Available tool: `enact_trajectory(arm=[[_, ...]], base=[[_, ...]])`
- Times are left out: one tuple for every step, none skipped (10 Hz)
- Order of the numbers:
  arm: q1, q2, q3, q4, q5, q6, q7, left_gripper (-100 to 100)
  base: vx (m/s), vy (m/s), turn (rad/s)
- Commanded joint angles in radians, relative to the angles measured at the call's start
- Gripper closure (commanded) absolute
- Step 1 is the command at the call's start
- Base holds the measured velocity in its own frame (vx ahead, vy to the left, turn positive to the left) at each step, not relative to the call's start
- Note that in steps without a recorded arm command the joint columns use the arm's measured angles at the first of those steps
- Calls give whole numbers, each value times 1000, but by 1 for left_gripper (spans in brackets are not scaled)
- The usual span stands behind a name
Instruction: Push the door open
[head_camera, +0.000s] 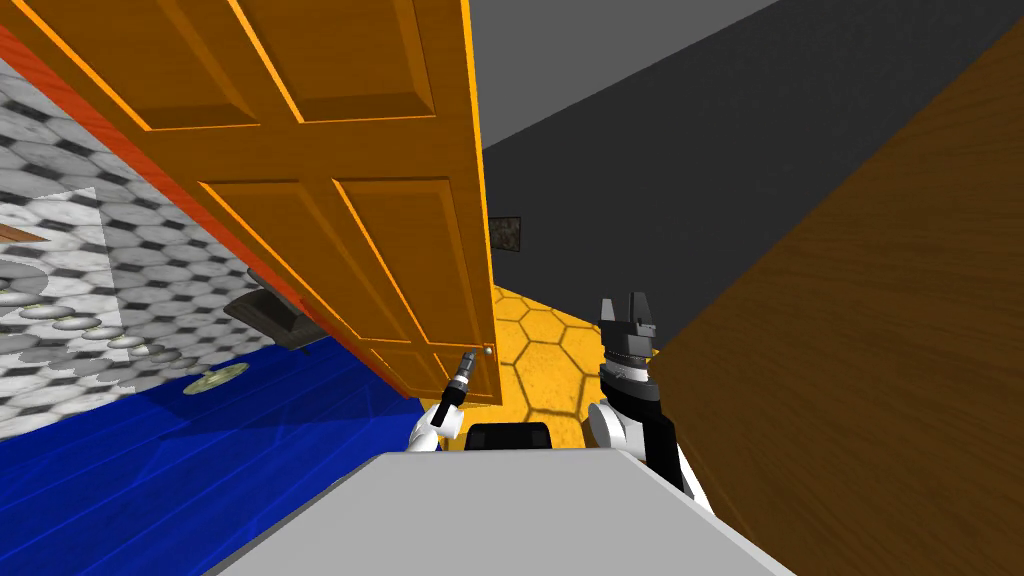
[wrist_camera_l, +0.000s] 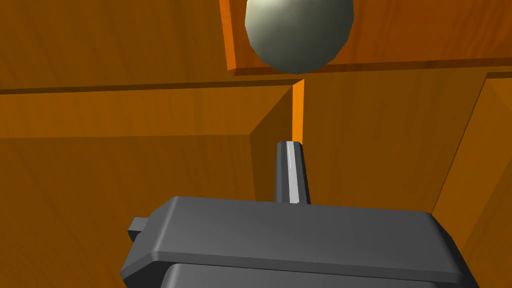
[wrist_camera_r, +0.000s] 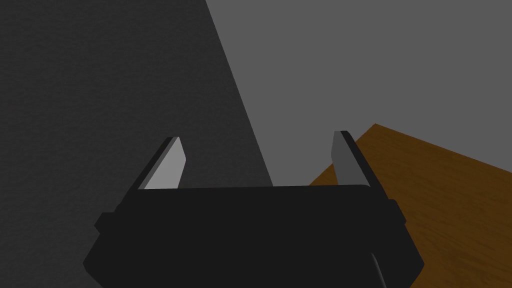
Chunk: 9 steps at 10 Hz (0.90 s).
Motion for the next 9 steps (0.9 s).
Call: enact_trajectory(arm=[[2, -4, 3, -6, 5, 10, -17, -100], [2, -8, 4, -8, 6, 13, -20, -100], [3, -18, 5, -11, 8, 17, -28, -100], [4, -42, 7, -15, 11, 25, -39, -100], [5, -62, 8, -18, 13, 29, -47, -100], [6, -84, 9, -20, 15, 33, -53, -100], [6, -84, 9, -20, 15, 33, -53, -100], [6, -113, 11, -23, 17, 37, -59, -100], [0, -99, 11, -4, 17, 24, -56, -100]], base=[[-86, -1, 114], [-192, 29, 105], [-226, 25, 58], [-263, -13, 95], [-275, -32, 95], [-221, -36, 76], [-110, -45, 12], [-113, -70, 38], [-63, -38, 12]])
